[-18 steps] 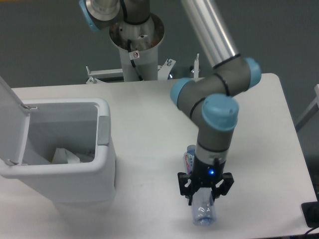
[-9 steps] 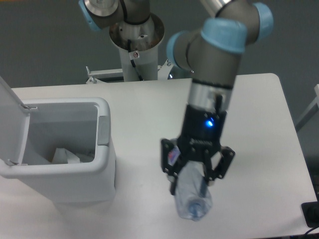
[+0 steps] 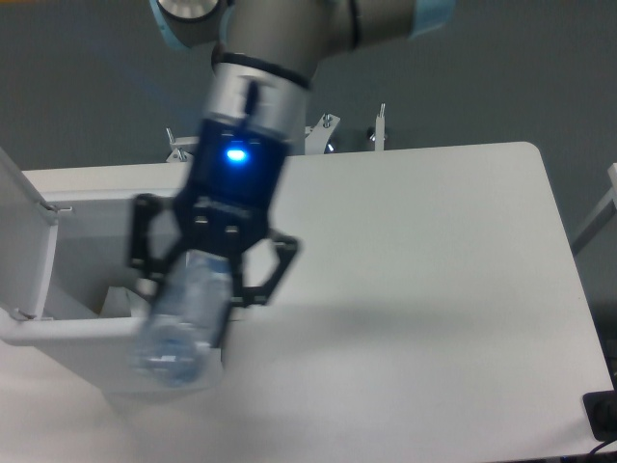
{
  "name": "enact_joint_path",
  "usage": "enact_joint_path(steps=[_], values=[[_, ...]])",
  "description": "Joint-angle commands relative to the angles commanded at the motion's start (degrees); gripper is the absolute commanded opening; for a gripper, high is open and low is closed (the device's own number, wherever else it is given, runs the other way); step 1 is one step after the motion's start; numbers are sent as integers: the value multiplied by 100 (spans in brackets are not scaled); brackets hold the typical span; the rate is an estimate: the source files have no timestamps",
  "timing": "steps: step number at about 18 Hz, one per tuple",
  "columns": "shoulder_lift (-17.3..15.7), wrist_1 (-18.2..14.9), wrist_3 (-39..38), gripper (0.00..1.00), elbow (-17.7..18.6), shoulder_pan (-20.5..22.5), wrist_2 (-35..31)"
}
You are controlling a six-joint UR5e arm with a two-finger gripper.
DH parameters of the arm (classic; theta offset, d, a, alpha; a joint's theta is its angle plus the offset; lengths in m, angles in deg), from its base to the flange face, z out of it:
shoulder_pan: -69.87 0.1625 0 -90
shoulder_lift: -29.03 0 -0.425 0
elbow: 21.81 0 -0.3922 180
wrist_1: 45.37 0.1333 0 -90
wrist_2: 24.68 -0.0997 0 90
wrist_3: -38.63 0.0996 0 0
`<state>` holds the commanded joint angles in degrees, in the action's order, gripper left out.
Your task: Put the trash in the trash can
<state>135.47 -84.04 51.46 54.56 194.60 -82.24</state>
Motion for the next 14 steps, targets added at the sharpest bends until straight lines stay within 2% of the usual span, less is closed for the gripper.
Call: enact_joint_path(steps=[3,5,7,8,9,10,13,14], values=[[-105,0,0,63,369,-273,-17],[-237,-9,18,70,615,-282,-18],[-395,0,44,72,931,-291,-18],[-413,0,44,77,985,-282,-18],[-396,0,44,96,977,-282,-35],[-387,0,27,100,942,-282,-70],[-439,0,-17,100,915,-151,-123],[-509,-9,-17,100,889,119,-123]])
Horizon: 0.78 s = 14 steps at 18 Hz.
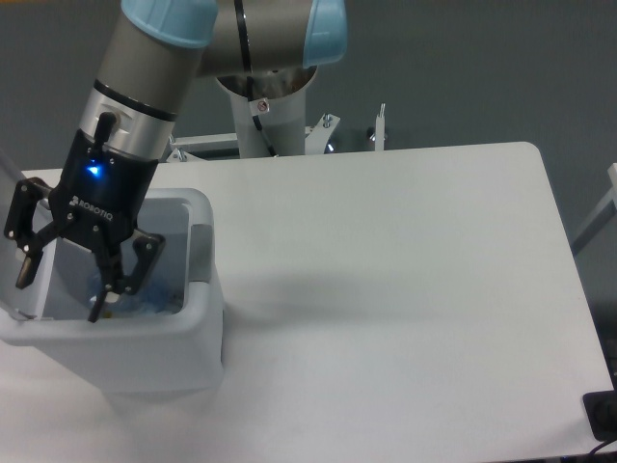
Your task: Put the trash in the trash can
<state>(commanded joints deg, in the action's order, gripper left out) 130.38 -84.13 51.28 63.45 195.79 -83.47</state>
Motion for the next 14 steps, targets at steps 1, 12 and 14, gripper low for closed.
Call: enact_joint_path(steps=[1,12,14], values=[[-36,0,0,100,-44,212,0],[448,-315,1551,100,-599,2015,-1889],[360,-762,3320,100,-318,2216,-2343]])
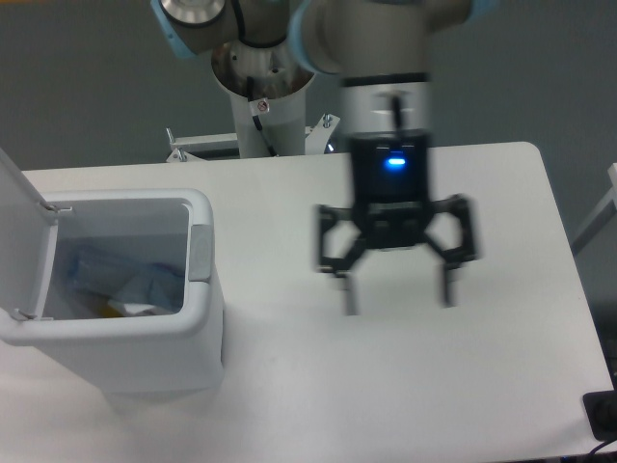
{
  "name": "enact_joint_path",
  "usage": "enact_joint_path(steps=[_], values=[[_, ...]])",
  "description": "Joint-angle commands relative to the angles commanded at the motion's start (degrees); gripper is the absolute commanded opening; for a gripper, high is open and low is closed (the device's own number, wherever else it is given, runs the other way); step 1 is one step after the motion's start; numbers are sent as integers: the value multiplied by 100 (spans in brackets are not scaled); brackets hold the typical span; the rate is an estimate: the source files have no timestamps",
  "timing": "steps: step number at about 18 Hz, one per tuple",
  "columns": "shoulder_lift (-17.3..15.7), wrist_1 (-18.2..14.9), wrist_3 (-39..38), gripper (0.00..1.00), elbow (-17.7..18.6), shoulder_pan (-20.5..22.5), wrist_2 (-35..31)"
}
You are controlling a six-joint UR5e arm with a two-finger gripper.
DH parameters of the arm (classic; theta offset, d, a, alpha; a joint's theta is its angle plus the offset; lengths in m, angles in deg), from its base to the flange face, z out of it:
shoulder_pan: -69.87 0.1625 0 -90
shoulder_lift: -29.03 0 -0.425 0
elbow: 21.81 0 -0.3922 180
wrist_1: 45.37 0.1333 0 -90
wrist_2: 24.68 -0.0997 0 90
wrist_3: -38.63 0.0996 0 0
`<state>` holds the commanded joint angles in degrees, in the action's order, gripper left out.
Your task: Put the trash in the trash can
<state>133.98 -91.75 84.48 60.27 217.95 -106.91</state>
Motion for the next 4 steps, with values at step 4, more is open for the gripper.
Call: enact_joint_path(steps=[4], values=[[-229,-696,1752,100,265,256,-847]])
